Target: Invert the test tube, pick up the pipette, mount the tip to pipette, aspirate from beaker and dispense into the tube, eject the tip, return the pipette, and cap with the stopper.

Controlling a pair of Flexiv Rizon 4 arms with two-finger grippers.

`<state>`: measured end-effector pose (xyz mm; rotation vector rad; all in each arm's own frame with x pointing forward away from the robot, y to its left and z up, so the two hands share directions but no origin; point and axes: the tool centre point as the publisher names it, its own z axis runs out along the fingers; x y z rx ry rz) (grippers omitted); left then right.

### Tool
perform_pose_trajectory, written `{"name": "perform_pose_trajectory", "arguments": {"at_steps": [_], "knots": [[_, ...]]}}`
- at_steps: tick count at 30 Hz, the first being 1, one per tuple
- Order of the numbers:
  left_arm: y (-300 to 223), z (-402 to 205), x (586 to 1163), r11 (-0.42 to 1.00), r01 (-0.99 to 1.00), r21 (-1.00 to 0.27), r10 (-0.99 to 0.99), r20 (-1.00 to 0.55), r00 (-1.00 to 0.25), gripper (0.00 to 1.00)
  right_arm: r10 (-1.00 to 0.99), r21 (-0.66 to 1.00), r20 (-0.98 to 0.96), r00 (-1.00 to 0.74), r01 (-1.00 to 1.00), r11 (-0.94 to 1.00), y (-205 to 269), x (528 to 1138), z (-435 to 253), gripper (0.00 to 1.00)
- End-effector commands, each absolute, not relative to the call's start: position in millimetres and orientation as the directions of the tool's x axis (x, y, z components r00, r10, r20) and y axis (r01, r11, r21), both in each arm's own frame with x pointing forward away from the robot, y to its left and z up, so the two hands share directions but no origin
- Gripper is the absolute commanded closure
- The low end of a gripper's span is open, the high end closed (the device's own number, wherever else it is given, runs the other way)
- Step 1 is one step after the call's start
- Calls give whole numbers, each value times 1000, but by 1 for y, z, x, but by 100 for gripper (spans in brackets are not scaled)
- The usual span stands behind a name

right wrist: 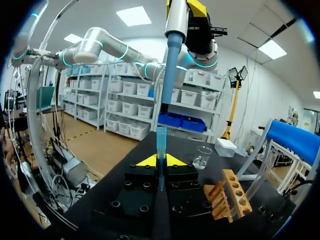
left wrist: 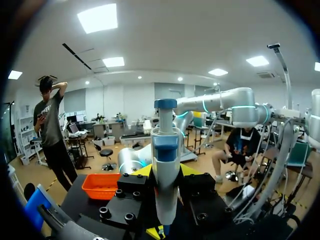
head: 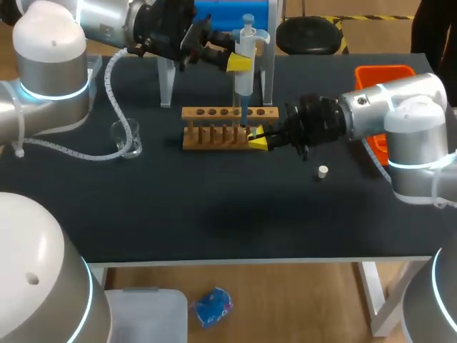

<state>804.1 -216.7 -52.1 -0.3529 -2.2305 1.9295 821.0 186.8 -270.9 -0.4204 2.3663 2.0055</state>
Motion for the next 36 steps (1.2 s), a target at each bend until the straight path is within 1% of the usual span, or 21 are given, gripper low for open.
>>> {"name": "perform_pose_trajectory", "arguments": {"at_steps": [1,15,36], "knots": [[-216,-52,803,133,67,-989,285,-27,-958,100,-212,964,-182,-960,-217,153,193,829,-270,100],[-216,-52,803,133,67,-989,285,-27,-958,100,-243,956,-212,-947,-252,147,206,833,-261,100],[-216,-52,803,133,67,-989,285,-27,-958,100,-252,950,-233,-939,-275,146,205,824,-257,100]]}}
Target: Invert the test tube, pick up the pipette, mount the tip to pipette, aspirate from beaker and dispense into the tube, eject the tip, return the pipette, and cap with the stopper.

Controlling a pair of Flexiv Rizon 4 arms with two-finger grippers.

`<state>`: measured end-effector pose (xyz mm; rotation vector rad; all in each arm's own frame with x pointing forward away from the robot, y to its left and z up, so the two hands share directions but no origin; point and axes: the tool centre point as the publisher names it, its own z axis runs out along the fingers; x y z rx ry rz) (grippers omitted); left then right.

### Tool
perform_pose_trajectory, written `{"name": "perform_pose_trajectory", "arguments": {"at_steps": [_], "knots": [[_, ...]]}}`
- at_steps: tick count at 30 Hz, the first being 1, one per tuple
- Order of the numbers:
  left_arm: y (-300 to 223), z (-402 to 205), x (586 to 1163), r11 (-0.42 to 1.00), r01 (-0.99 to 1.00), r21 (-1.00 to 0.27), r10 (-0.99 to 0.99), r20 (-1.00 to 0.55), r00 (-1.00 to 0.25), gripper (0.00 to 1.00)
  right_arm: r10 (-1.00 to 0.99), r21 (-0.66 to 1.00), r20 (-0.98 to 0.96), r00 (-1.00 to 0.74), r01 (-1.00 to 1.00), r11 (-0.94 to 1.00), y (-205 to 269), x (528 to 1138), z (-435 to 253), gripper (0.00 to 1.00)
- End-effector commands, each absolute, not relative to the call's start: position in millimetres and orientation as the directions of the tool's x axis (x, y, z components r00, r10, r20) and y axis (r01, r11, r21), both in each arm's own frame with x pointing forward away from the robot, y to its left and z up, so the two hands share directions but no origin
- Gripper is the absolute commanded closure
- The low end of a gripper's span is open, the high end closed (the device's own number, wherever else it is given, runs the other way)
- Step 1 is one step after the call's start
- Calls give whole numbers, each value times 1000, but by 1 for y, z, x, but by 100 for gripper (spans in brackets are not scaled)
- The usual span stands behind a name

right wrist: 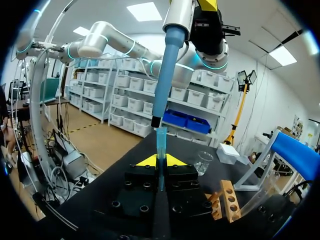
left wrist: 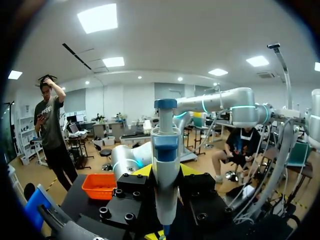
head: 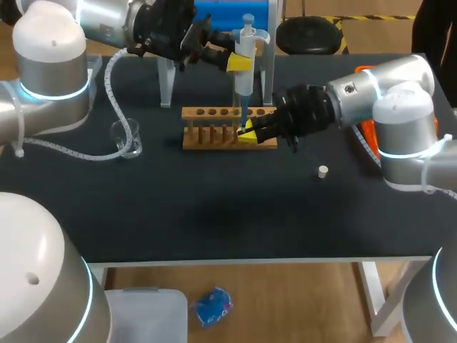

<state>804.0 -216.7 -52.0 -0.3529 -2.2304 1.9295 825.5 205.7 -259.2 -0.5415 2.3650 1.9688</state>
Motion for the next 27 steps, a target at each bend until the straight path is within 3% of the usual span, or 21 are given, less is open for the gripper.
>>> {"name": "perform_pose_trajectory", "arguments": {"at_steps": [1,27], "knots": [[-216,-52,803,133,67,-989,285,-27,-958,100,-252,950,-234,-939,-276,145,205,824,-256,100],[-216,-52,803,133,67,-989,285,-27,-958,100,-257,951,-233,-938,-275,141,204,818,-258,100]]}}
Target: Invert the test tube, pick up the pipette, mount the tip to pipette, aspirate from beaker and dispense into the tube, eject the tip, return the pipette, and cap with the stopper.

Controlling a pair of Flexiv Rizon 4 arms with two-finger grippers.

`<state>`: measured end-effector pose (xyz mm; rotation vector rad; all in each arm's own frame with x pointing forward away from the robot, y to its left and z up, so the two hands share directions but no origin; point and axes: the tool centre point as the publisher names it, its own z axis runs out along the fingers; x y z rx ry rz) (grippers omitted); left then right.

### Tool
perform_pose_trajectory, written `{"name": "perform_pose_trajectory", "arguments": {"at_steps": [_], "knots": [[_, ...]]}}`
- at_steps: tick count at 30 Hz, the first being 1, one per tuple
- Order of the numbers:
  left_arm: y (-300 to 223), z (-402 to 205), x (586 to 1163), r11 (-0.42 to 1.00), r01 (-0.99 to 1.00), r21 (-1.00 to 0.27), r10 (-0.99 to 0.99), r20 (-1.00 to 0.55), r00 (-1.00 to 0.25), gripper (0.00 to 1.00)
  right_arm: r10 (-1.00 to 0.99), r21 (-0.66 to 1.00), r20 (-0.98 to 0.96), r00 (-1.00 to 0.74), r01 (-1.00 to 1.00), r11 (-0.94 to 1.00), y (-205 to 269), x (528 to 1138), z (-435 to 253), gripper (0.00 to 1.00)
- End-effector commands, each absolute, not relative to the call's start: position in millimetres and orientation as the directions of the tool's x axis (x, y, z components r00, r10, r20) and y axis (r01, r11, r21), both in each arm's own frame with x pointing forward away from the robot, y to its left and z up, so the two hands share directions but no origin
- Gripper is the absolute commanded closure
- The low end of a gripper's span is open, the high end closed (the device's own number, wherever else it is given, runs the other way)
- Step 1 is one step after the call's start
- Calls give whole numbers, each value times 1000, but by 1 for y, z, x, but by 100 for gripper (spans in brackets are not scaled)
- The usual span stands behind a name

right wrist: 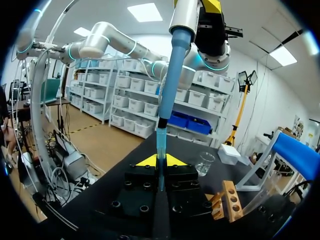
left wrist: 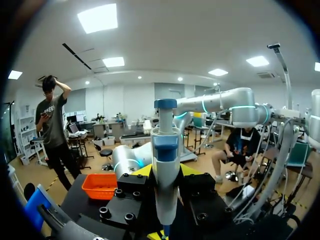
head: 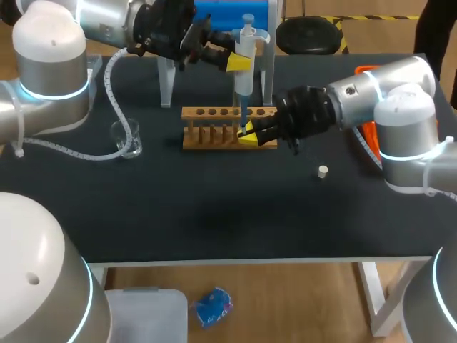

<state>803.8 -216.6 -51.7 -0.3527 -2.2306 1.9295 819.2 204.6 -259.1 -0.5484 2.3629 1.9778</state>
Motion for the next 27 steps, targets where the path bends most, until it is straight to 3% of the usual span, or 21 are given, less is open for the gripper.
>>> {"name": "perform_pose_trajectory", "arguments": {"at_steps": [1,27], "knots": [[-216,-52,803,133,67,-989,285,-27,-958,100,-257,951,-232,-938,-274,140,203,818,-258,100],[-216,-52,803,133,67,-989,285,-27,-958,100,-167,999,-19,-986,-13,-40,206,812,-258,100]]}}
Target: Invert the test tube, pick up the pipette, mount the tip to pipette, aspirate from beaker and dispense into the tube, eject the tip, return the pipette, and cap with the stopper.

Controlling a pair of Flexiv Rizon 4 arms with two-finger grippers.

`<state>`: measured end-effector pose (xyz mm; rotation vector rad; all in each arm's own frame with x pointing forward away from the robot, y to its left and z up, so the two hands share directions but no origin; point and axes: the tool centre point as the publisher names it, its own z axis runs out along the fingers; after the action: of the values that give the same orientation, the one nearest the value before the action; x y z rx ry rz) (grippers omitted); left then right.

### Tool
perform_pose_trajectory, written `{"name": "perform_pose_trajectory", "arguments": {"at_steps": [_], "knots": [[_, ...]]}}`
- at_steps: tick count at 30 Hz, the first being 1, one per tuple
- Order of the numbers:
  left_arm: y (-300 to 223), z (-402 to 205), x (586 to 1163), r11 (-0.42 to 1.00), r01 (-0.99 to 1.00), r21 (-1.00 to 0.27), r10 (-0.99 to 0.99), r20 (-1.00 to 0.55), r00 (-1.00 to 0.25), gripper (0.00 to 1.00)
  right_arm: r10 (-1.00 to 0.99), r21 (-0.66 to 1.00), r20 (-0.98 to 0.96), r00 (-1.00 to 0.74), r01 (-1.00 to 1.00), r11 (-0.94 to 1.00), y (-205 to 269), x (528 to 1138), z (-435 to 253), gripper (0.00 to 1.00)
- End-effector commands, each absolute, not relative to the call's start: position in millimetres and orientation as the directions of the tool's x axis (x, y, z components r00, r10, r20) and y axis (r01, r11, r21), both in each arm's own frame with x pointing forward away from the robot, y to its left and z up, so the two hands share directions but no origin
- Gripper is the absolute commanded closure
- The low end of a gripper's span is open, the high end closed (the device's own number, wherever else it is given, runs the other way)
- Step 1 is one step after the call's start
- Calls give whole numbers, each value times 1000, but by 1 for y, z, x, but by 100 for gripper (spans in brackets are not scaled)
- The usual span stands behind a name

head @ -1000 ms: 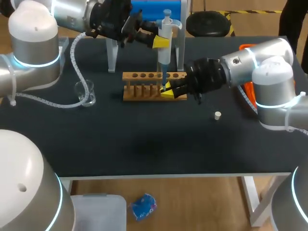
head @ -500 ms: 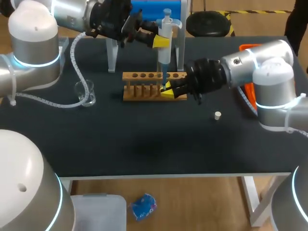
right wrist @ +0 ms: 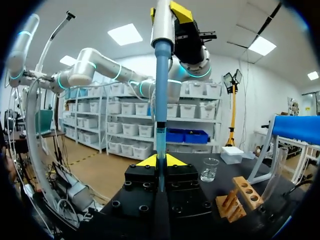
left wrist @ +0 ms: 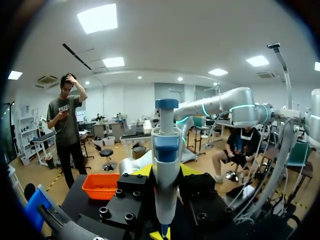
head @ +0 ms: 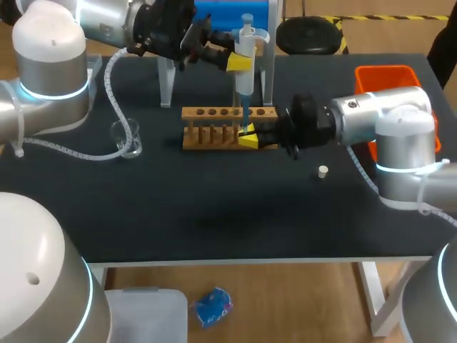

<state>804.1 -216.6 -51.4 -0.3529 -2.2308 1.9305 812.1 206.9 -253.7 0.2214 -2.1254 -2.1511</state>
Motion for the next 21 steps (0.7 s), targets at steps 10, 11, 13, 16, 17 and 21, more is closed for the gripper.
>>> {"name": "perform_pose_trajectory", "arguments": {"at_steps": [10,11,13,16,17,21], "knots": [[-216,-52,803,133,67,-989,285,-27,-958,100,-166,999,-17,-986,-11,-37,207,811,-257,100],[-216,-52,803,133,67,-989,285,-27,-958,100,-165,999,-17,-986,-11,-36,207,811,-257,100],[-216,-52,803,133,67,-989,285,-27,-958,100,-165,999,-21,-986,-16,-32,207,811,-256,100],[-216,-52,803,133,67,-989,285,-27,-958,100,-168,999,-31,-985,-28,-22,206,811,-255,100],[-216,-52,803,133,67,-989,285,-27,-958,100,-169,999,-33,-985,-30,-19,206,812,-255,100],[-216,-52,803,133,67,-989,285,-27,-958,100,-174,999,-40,-984,-40,-7,205,812,-253,100]]}}
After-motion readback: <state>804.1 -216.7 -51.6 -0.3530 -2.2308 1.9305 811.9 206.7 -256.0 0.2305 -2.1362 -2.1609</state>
